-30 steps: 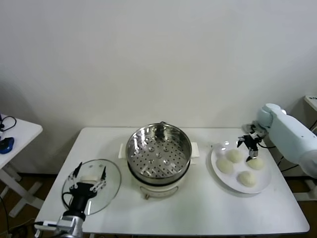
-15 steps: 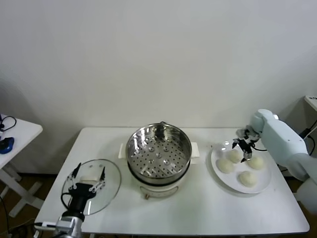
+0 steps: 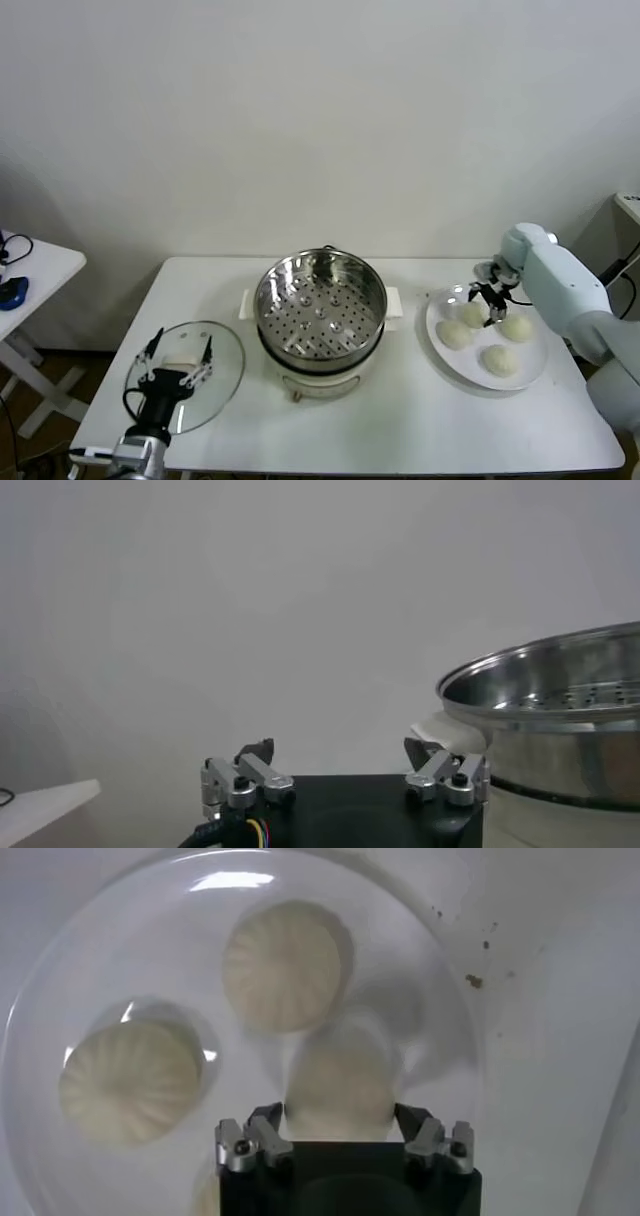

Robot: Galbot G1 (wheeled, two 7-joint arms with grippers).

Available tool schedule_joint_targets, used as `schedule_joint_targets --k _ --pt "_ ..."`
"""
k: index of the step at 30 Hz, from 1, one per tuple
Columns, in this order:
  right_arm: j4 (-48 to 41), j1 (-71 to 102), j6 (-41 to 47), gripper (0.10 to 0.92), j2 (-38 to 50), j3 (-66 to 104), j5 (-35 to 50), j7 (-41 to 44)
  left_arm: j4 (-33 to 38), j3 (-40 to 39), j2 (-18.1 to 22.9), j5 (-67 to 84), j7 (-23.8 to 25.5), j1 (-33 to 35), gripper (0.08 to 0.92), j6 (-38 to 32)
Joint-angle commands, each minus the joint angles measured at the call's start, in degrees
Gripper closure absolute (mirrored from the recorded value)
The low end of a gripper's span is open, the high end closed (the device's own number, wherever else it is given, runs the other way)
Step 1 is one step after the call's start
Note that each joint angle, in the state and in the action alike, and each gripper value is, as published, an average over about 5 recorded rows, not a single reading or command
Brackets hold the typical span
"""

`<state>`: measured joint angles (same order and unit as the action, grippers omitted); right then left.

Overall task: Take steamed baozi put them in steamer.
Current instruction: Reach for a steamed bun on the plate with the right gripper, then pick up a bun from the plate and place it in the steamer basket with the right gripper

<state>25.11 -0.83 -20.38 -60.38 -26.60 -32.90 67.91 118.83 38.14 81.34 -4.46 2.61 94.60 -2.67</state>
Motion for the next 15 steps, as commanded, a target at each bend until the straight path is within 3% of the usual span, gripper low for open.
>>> schedule_joint_targets --k 1,15 --pt "-0.46 0.07 -0.33 0.301 -0.34 1.0 -1.56 -0.24 0.06 -0.04 0.05 -0.05 0.0 -0.01 0.177 0.04" --pt "4.35 -1.4 0.03 0.313 1.88 -2.67 4.7 1.05 0.39 0.01 0.09 -0.11 -0.01 -0.04 0.177 0.14"
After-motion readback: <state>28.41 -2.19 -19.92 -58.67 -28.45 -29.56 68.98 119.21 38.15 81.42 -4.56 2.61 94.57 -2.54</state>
